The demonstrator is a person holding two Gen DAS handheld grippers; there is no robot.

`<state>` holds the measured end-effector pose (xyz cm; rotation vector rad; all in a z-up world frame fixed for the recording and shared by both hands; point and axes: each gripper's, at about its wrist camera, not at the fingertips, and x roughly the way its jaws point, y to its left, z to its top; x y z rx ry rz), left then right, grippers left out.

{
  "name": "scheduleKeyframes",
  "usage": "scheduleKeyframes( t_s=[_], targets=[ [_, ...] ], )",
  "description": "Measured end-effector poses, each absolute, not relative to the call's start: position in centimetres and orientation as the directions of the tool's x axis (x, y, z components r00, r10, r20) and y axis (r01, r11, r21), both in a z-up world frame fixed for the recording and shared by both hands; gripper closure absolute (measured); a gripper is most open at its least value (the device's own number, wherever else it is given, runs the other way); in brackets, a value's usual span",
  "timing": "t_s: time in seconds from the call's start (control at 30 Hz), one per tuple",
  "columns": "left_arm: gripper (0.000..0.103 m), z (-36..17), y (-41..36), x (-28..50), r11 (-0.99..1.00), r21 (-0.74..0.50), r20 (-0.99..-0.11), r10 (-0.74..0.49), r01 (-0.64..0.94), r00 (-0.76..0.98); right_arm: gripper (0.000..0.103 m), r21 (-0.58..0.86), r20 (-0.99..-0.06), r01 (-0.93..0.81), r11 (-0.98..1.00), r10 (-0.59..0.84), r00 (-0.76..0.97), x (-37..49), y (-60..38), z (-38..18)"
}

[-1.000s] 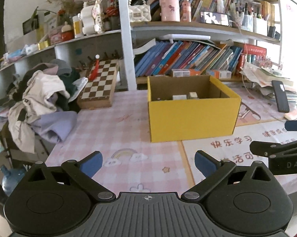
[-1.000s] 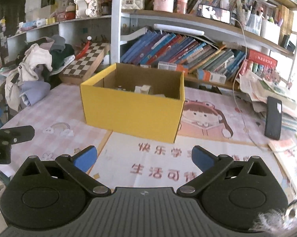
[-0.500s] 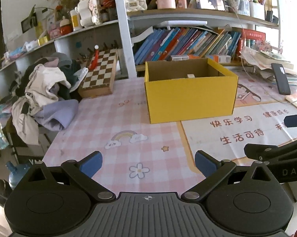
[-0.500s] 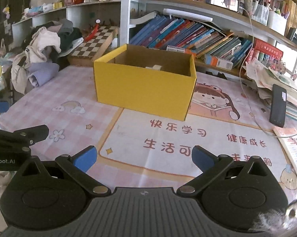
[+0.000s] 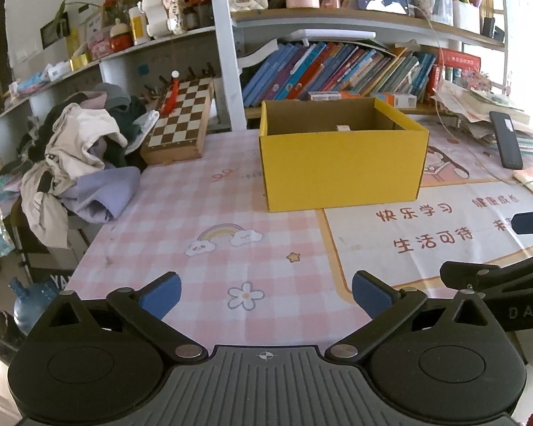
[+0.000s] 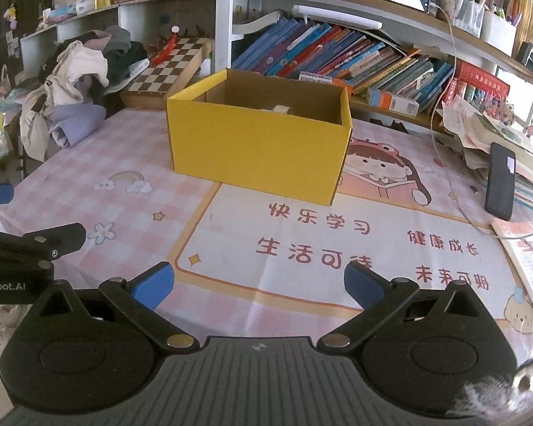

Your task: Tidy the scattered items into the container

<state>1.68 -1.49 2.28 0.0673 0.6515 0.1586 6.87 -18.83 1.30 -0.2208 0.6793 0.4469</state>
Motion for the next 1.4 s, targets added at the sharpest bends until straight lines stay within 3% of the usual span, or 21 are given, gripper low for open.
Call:
scheduleKeyframes(
  t_s=[0.5,1.4],
  targets=[
    [0.0,0.6,-1.8,2.1,0.984,0.118,-0.669,0.179,-0.134,0.721,0.0,-0.029,-0.694,-0.446,0.895,0.303,0.653,7.0,-19.7,0.2],
    [0.0,0.4,-2.4,1.5,0.989,0.095,-0.695,0.148,-0.113,0.704,0.0,-0.011,-0.717,-0.454,0.891,0.309,0.625,6.0,-20.3,-0.2]
  ],
)
